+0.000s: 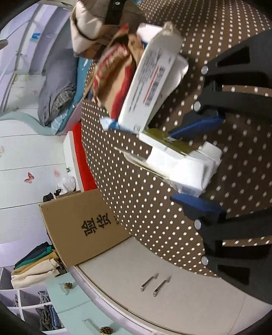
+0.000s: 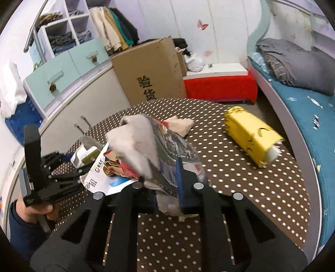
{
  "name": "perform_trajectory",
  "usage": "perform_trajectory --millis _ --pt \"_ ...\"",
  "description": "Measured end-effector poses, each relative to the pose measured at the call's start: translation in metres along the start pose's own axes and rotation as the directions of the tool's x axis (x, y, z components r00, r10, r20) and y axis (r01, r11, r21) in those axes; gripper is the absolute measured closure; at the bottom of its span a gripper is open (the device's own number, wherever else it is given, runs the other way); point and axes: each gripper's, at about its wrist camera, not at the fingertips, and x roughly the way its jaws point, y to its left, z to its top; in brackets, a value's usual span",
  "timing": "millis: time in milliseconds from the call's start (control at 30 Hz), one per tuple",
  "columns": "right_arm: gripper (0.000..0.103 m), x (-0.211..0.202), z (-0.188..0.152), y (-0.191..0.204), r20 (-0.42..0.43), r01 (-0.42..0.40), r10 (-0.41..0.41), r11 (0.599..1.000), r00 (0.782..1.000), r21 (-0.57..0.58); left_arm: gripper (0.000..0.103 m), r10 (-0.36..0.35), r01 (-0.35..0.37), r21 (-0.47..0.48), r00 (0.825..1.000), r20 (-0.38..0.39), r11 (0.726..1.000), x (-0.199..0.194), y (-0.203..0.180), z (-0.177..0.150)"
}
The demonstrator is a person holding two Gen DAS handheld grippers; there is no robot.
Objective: Collect trash
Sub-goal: 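Grasp the white cardboard box with the left tool while the right tool grasps the brown paper bag, then carry both items to the bin and open both tools to drop them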
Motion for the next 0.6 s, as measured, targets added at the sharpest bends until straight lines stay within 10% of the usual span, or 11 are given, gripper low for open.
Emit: perform_trajectory --millis 600 --pt "0.096 -0.089 -0.055 -0.038 0.128 -0.002 -0.016 0.991 0.992 0.137 0.056 -0.049 0.071 -0.178 0.991 0.125 0.981 -0.095 -0.039 -0.062"
